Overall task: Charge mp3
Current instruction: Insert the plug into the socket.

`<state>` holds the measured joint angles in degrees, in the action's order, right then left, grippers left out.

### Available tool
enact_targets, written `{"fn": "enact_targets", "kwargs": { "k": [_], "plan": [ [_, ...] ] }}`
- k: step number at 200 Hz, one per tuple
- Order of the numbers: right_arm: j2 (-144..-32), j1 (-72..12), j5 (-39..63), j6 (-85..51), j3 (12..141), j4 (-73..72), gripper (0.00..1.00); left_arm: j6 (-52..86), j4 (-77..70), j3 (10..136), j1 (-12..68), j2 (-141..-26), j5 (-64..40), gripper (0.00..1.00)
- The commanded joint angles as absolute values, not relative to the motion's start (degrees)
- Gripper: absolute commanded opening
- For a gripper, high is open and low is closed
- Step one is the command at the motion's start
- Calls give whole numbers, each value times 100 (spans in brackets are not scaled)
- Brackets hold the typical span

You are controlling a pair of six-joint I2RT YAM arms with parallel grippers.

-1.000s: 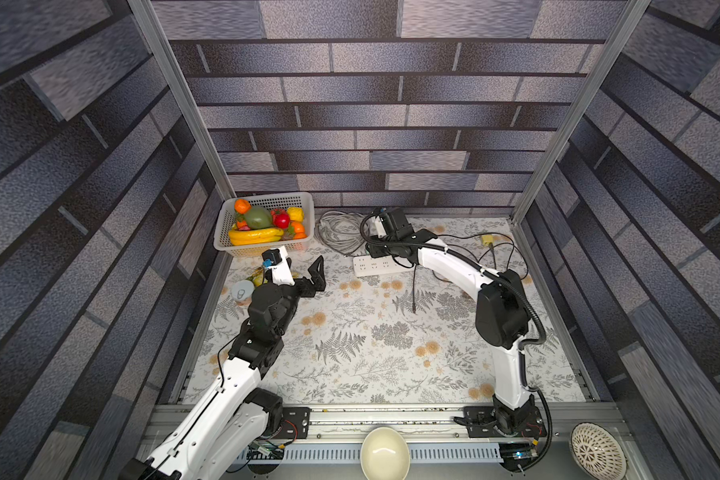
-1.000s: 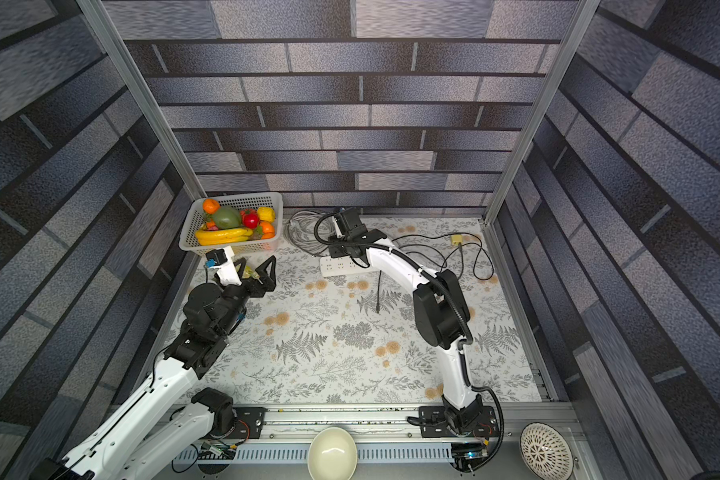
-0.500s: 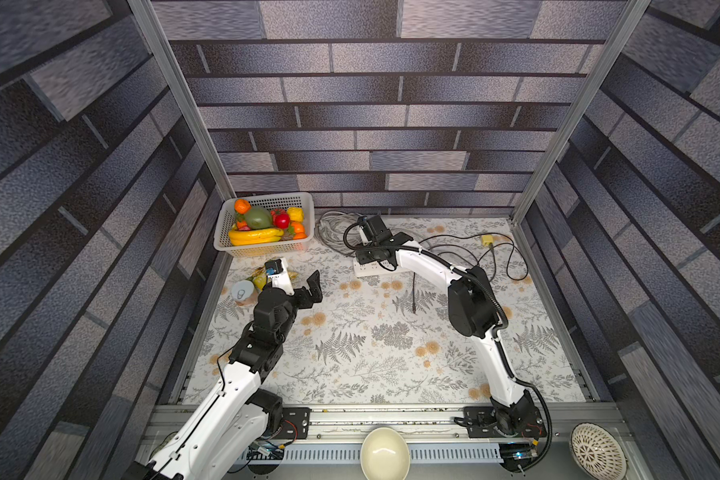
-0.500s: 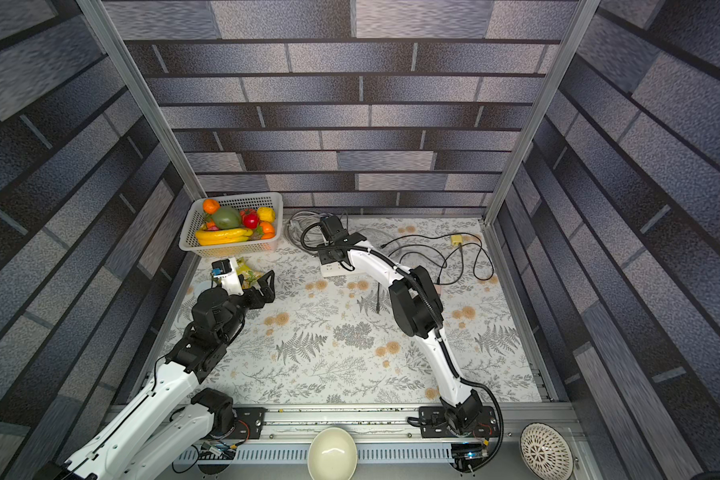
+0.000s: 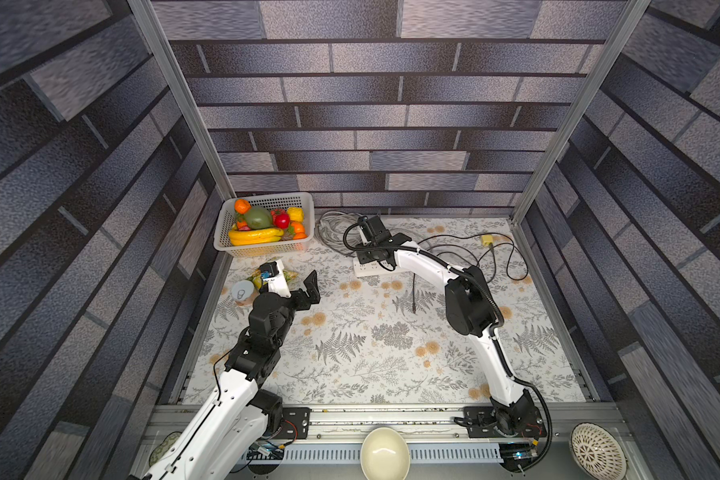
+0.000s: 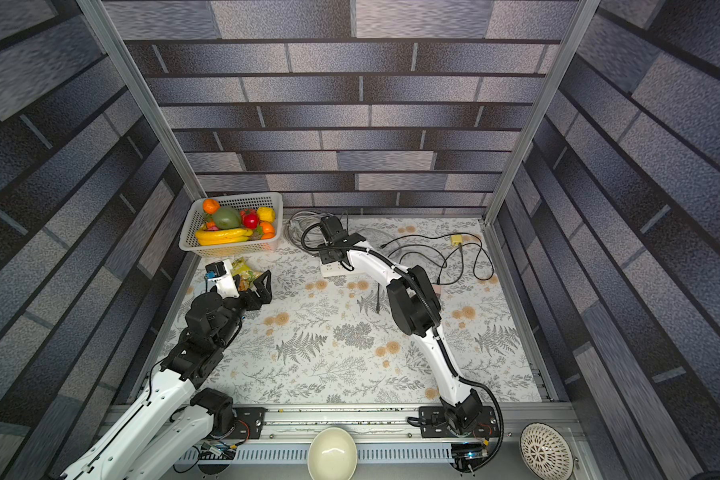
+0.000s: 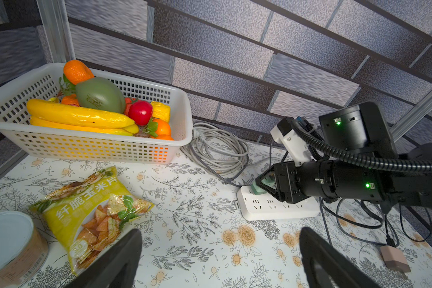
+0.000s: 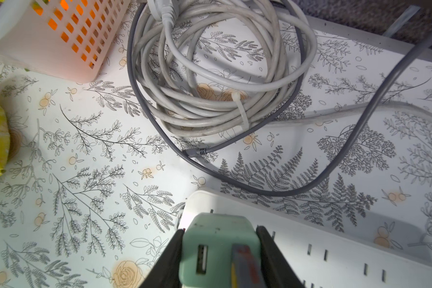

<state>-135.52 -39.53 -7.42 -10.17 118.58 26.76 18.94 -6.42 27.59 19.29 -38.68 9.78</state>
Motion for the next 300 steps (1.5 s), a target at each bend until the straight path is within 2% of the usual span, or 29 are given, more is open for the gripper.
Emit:
{"fn": "enact_targets", "kwargs": {
  "k": [1, 129, 239, 300],
  "plan": [
    [-13754, -3990, -629, -988, 11998, 2749, 0, 1828, -746, 2622, 1892, -3772, 1097, 100],
    [-14027, -3988, -602, -1000, 12075, 2850, 0, 1751, -791, 2550, 1867, -3654, 1109, 100],
    [-13583, -4146, -1079, -1137, 10782, 2600, 0, 1764, -922, 2549, 1862, -3669, 1062, 100],
    [-13913, -4230, -1273, -1077, 11281, 3211, 0, 1802, -1005, 2540, 1846, -3701, 1052, 100]
  ]
}}
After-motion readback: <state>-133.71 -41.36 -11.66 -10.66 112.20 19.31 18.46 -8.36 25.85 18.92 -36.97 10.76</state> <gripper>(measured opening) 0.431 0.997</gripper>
